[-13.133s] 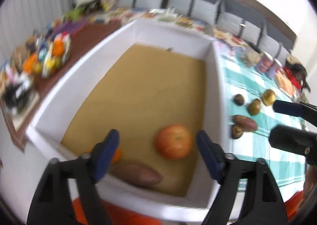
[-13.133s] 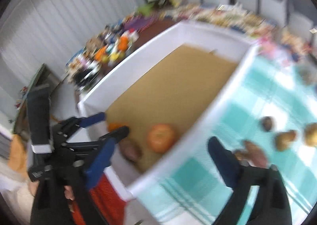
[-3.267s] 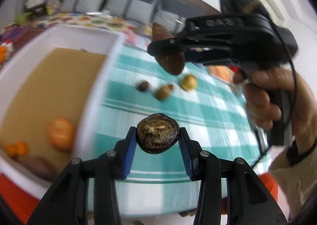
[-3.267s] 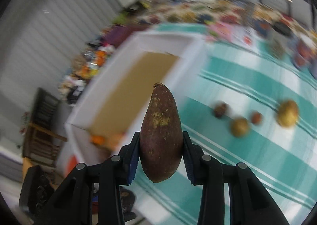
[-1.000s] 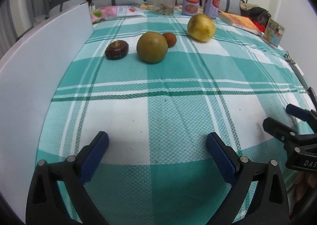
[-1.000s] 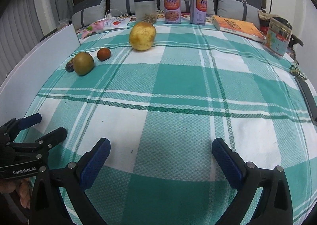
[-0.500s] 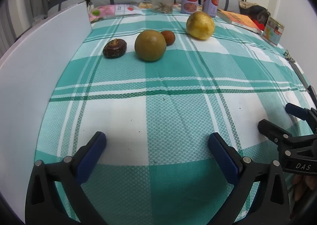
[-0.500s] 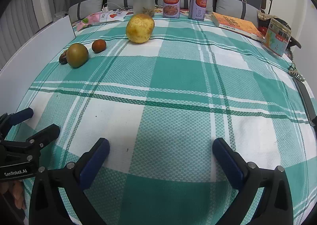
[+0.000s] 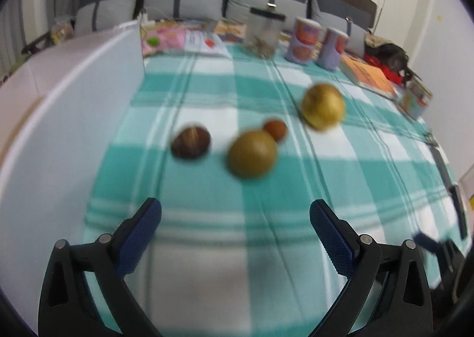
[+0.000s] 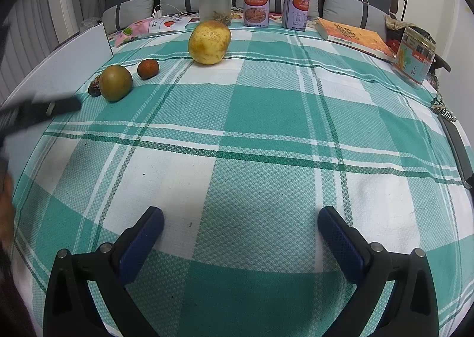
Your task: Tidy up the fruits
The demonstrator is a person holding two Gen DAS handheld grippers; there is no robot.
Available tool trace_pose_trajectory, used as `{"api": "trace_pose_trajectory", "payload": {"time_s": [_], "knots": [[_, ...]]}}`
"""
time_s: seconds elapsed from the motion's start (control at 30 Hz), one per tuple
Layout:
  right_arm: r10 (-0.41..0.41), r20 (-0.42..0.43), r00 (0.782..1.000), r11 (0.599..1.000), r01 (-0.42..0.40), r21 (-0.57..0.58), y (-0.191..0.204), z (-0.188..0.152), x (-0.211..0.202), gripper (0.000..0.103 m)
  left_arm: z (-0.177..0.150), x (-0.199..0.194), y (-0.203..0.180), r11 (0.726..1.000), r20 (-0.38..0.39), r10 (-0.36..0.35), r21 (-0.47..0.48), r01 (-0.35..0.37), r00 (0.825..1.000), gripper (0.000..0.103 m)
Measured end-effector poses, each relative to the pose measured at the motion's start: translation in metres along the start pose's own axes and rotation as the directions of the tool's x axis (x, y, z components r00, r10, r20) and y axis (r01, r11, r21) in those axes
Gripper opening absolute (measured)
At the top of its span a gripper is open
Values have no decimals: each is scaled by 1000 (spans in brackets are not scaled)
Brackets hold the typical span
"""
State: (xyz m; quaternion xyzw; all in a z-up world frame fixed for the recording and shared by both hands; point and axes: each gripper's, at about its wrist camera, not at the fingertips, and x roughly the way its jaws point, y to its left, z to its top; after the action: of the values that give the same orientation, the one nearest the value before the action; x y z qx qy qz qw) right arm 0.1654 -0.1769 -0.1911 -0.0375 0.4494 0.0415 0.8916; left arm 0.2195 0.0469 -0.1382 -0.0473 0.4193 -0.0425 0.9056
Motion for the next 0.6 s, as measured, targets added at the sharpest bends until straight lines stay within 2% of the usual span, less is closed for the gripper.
{"api": "trace_pose_trajectory", "payload": {"time_s": [0.07,0.17,0.23,0.3,0.37,0.43,0.53,0.6], "knots": [[0,0,1000,1000,0,0,0,0,0,103,9,13,-2,1000,-6,26,16,-26,1000,100],[0,0,1000,1000,0,1,0,0,0,103,16,35,-9,999,-33,25,34,-24,999,97],[1,0,1000,1000,-1,1,0,0,0,103,19,47,-17,998,-48,28,50,-25,998,80],[1,0,1000,1000,-1,1,0,0,0,103,20,57,-21,999,-68,17,40,-15,998,72],[1,0,1000,1000,-1,1,0,0,0,103,21,61,-22,1000,-63,22,24,-20,998,68],[1,0,1000,1000,-1,1,0,0,0,103,21,62,-19,1000,-44,7,3,-7,999,50],[1,0,1000,1000,-1,1,0,0,0,103,19,54,-16,1000,-42,-14,-18,13,999,50],[1,0,1000,1000,-1,1,0,0,0,103,17,43,-17,1000,-42,-28,4,28,999,50]]}}
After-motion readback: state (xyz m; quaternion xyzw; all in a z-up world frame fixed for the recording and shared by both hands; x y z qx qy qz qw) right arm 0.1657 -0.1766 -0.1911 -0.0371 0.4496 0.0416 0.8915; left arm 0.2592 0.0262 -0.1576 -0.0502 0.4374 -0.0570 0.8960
